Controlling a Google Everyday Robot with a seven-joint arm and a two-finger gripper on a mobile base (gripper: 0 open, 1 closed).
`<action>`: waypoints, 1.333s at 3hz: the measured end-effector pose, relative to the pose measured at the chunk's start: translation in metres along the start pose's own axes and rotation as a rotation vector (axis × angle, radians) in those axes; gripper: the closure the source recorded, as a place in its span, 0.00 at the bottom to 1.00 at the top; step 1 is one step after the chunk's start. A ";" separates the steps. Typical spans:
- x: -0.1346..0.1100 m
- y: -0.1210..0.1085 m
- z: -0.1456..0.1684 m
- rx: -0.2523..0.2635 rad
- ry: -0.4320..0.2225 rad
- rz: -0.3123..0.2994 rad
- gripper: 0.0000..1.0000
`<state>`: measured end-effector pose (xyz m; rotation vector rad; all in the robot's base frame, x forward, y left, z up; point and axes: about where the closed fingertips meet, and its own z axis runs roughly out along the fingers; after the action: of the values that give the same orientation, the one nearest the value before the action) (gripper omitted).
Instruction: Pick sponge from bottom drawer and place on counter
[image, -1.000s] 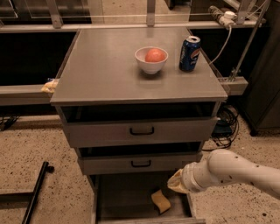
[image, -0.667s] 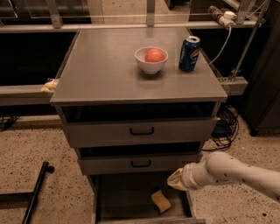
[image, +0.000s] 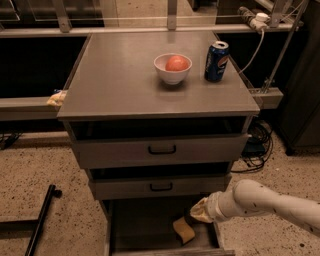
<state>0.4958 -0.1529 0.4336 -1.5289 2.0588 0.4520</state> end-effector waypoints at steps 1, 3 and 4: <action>0.039 -0.010 0.044 0.042 -0.018 -0.025 1.00; 0.096 -0.026 0.163 0.005 -0.120 -0.026 1.00; 0.114 -0.031 0.183 0.019 -0.127 0.010 1.00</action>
Offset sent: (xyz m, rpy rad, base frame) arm 0.0467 0.0126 -0.2300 0.1154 -0.0600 0.0291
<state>0.5394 -0.1493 0.2203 -1.4417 1.9687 0.5190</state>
